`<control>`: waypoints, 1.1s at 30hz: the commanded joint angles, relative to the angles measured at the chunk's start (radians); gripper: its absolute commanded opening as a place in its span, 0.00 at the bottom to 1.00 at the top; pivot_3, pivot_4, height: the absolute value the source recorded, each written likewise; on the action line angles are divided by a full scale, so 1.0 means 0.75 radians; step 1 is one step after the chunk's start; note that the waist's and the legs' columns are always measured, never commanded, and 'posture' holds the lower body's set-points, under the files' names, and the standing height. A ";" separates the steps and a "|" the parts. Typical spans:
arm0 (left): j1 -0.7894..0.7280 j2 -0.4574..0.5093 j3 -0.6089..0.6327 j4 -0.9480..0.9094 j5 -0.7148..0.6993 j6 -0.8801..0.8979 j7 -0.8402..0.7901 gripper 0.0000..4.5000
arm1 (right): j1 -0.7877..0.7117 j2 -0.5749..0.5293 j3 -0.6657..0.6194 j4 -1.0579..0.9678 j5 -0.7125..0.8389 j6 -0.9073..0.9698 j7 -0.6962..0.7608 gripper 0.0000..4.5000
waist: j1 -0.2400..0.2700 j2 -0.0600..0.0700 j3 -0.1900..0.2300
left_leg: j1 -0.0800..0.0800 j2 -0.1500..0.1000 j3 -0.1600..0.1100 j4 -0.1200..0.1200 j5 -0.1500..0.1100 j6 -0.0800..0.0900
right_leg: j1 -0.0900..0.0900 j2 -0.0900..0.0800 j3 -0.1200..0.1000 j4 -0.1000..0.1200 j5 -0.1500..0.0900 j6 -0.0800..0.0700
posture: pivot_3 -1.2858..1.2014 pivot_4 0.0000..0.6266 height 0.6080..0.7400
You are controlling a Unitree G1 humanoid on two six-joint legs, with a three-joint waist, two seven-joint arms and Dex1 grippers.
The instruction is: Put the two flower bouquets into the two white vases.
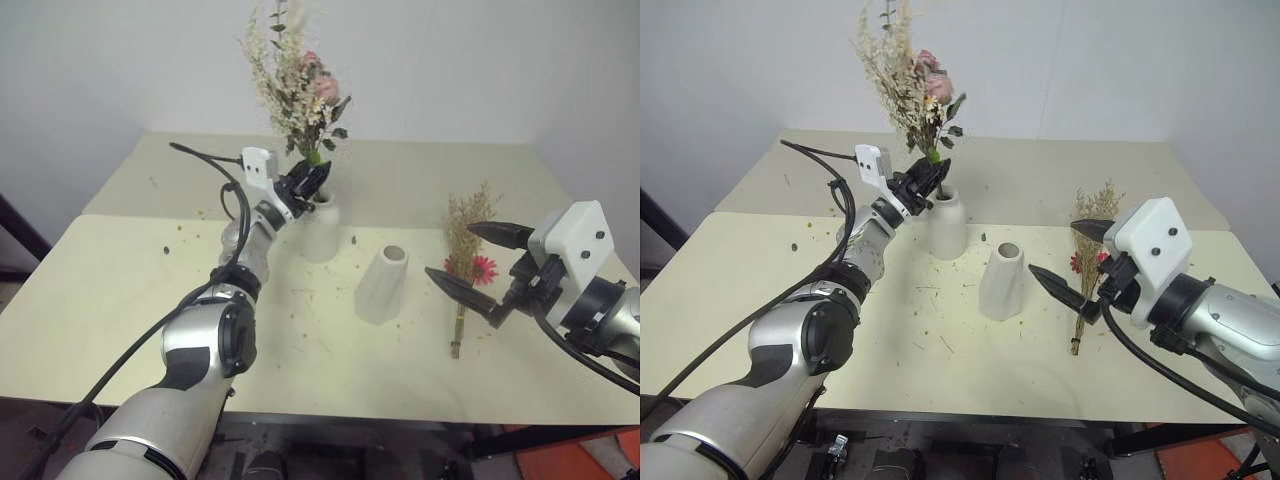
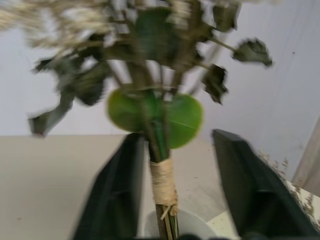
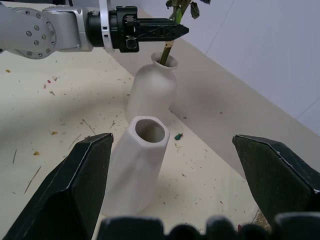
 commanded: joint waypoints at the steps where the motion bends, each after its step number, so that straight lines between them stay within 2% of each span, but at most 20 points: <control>1: -0.004 0.025 -0.013 -0.041 -0.005 -0.012 -0.109 0.83 | 0.002 -0.017 -0.014 -0.007 -0.014 -0.014 0.005 1.00 | -0.002 0.000 0.000 | 0.000 0.000 0.000 0.000 0.000 0.000 | 0.000 0.000 0.000 0.000 0.000 0.000 | 0.52 0.24 1.00; 3: 0.015 0.043 -0.063 -0.048 0.040 -0.040 -0.199 0.97 | 0.006 -0.018 -0.011 0.000 -0.023 -0.020 0.012 1.00 | -0.003 0.000 0.000 | 0.000 0.000 0.000 0.000 0.000 0.000 | 0.000 0.000 0.000 0.000 0.000 0.000 | 0.52 0.24 1.00; 4: 0.022 0.053 -0.086 -0.051 0.057 -0.043 -0.231 0.99 | 0.004 -0.019 -0.005 0.005 -0.028 -0.023 0.013 1.00 | -0.004 0.000 0.000 | 0.000 0.000 0.000 0.000 0.000 0.000 | 0.000 0.000 0.000 0.000 0.000 0.000 | 0.52 0.24 1.00; 11: 0.008 0.117 -0.162 -0.050 0.140 -0.040 -0.128 0.99 | -0.014 -0.015 0.028 0.043 -0.069 -0.048 0.034 1.00 | -0.005 0.000 0.000 | 0.000 0.000 0.000 0.000 0.000 0.000 | 0.000 0.000 0.000 0.001 0.000 0.000 | 0.52 0.24 1.00; 17: -0.041 0.181 -0.207 -0.065 0.172 -0.036 -0.132 0.99 | -0.010 -0.013 0.048 0.063 -0.108 -0.067 0.060 1.00 | -0.002 0.000 0.000 | 0.000 0.000 0.000 0.000 0.000 0.000 | 0.000 0.000 0.000 0.001 0.000 0.000 | 0.52 0.24 1.00; 22: -0.075 0.234 -0.213 -0.090 0.143 -0.008 -0.247 0.99 | -0.013 -0.009 0.049 0.079 -0.130 -0.071 0.072 1.00 | -0.004 0.000 0.000 | 0.000 0.000 0.000 0.000 0.000 0.000 | 0.000 0.000 0.000 0.001 0.000 0.000 | 0.52 0.24 1.00; 27: -0.072 0.317 -0.254 -0.121 0.155 0.049 -0.495 0.99 | -0.010 -0.004 0.060 0.092 -0.153 -0.065 0.068 1.00 | -0.012 0.000 0.000 | 0.000 0.000 0.000 0.000 0.000 0.000 | 0.000 0.000 0.000 0.001 0.000 0.000 | 0.52 0.24 1.00; 29: -0.072 0.331 -0.273 -0.135 0.173 0.029 -0.467 0.99 | -0.015 -0.001 0.064 0.094 -0.158 -0.063 0.069 1.00 | -0.014 0.000 0.000 | 0.000 0.000 0.000 0.000 0.000 0.000 | 0.000 0.000 0.000 0.002 0.000 0.000 | 0.52 0.24 1.00; 33: -0.108 0.339 -0.211 -0.164 0.088 0.039 -0.437 0.99 | -0.022 0.003 0.074 0.104 -0.164 -0.061 0.071 1.00 | -0.013 0.000 0.000 | 0.000 0.000 0.000 0.000 0.000 0.000 | 0.000 0.000 0.000 0.001 0.000 0.000 | 0.52 0.24 1.00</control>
